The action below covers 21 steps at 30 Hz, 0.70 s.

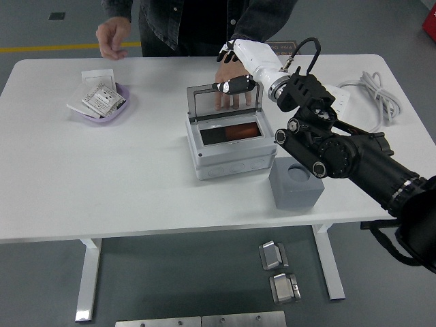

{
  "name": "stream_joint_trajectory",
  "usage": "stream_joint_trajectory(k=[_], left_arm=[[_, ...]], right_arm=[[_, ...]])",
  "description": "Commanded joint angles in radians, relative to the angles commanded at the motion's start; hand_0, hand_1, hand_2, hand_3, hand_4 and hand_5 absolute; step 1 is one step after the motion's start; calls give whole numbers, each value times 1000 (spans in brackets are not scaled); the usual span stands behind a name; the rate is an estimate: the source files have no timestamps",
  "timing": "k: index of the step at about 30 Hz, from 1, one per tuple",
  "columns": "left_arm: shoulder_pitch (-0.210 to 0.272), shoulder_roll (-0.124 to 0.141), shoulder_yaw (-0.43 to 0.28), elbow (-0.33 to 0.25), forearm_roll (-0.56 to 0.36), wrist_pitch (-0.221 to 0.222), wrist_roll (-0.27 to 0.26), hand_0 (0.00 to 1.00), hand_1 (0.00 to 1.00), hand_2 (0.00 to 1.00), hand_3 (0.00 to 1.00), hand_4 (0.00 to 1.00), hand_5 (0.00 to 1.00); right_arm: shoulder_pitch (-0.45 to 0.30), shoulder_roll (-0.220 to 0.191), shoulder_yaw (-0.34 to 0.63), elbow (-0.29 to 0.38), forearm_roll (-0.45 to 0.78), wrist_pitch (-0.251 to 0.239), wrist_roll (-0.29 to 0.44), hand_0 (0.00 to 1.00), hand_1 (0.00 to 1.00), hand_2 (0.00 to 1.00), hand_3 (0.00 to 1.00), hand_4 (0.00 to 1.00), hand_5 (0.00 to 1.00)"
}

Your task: Pick up the cylinder from the cube,place it in the box,flap close box

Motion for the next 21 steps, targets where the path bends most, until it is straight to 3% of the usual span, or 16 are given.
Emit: stream_joint_trajectory(k=[13,21], left_arm=[[-13,13,5,0,7,-3,-2,681,721,628,698,686,415],[-5,11,7,0,2,-1,-1,681,721,626,692,683,414]], right_arm=[[-20,38,-38,-76,46,-13,29,738,620,635,619,883,291],[-42,31,-74,-53,51,-17,28,736,617,637,617,878,295]])
